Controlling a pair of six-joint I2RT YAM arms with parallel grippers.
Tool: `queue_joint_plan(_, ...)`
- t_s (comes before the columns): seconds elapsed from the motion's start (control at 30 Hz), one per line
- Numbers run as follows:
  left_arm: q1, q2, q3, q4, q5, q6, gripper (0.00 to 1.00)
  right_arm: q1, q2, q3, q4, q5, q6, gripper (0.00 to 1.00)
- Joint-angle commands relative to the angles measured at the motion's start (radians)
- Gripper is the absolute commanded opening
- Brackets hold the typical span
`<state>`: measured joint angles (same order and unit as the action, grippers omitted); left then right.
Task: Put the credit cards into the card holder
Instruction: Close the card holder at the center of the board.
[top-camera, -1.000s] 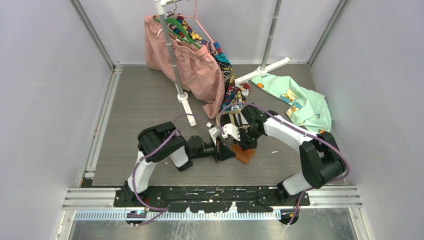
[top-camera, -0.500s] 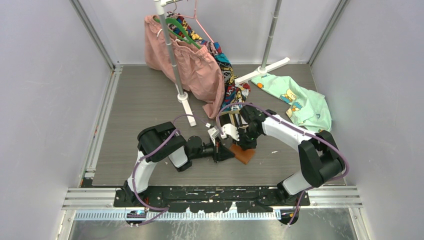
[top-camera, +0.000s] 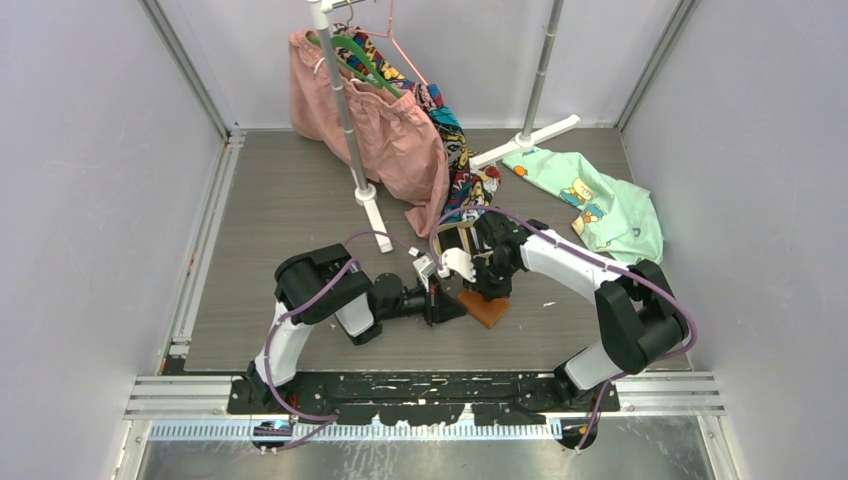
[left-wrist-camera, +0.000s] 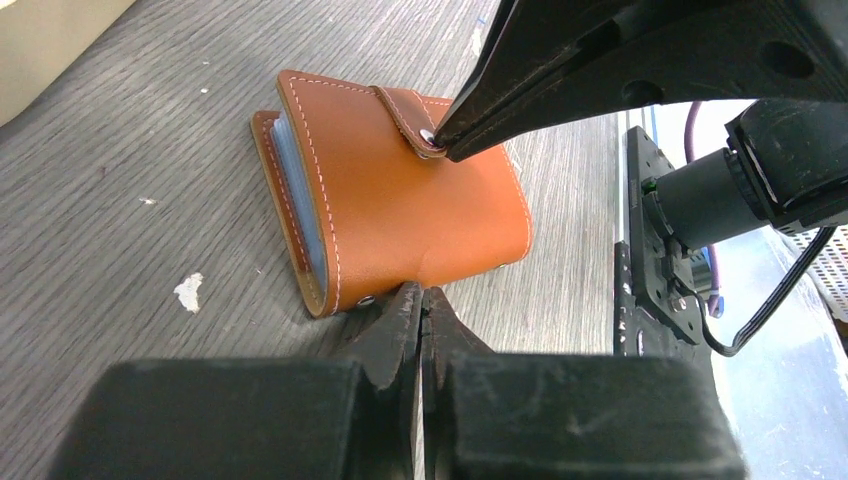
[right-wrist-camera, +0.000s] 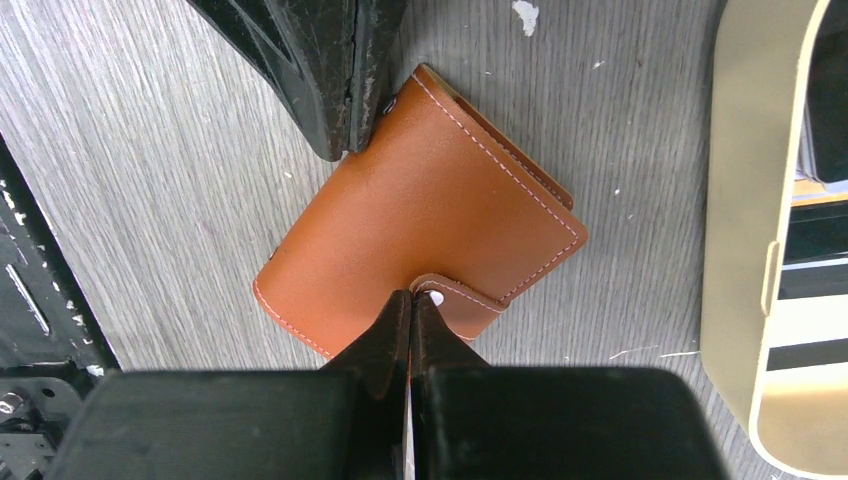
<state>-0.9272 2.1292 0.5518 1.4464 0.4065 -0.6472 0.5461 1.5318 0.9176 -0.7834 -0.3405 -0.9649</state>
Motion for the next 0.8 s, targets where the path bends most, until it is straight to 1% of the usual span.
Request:
queue_joint_plan(0.0,-0.019,-0.034,0.014,-0.015,-0.026,0.098,0.00,0.077,0.093,-0.042,0.044,0.037,0.000,0.01)
queue_joint_plan(0.2,-0.019,-0.040,-0.001,-0.015,-0.041,0.090,0.00,0.077,0.102,-0.036,0.073,0.049,0.043,0.01)
queue_joint_plan(0.47,-0.019,-0.053,-0.026,-0.015,-0.064,0.080,0.00,0.112,0.136,-0.036,0.062,0.077,0.037,0.01)
queue_joint_plan(0.63,-0.019,-0.061,-0.039,-0.015,-0.070,0.081,0.00,0.106,0.136,-0.013,0.039,0.051,0.045,0.01)
queue_joint_plan(0.67,-0.019,-0.063,-0.039,-0.015,-0.071,0.080,0.00,0.094,0.128,0.002,0.035,0.027,0.054,0.04)
queue_joint_plan(0.77,-0.019,-0.076,-0.045,-0.015,-0.074,0.080,0.00,0.028,0.068,0.043,0.005,-0.049,0.088,0.22)
